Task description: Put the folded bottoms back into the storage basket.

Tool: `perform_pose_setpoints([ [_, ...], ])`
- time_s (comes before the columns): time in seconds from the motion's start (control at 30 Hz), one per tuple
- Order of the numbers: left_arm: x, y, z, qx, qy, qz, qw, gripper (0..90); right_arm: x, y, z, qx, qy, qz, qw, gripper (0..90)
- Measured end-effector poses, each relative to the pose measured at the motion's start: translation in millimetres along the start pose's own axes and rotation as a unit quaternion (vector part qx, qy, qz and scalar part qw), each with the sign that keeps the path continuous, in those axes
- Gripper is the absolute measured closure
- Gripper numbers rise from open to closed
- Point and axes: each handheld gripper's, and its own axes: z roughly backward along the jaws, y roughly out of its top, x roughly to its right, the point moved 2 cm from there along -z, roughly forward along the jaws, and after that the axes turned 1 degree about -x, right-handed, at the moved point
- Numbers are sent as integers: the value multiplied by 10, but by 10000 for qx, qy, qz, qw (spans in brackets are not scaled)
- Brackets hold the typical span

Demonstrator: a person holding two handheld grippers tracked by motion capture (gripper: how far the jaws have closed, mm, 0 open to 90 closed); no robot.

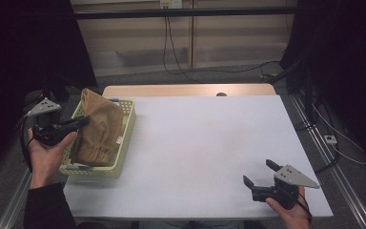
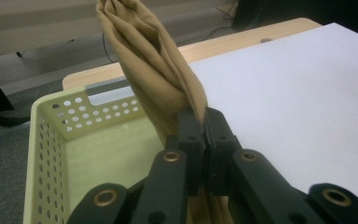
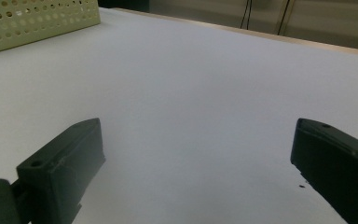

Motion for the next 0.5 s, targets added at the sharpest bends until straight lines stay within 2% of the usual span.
perform_pose_setpoints([
  [0.1,-7,-18,-38,-11,26,33,10000,873,2,-2,-3,-8,-10,-18,10000,23],
  [0.27,-7,-48,-133,-167,26,25,9999,872,0,-1,-4,-6,-4,-10,10000,23],
  [0.5,-10,-78,-213,-334,-60,24,9994,872,1,0,-2,-6,-13,-41,10000,22],
])
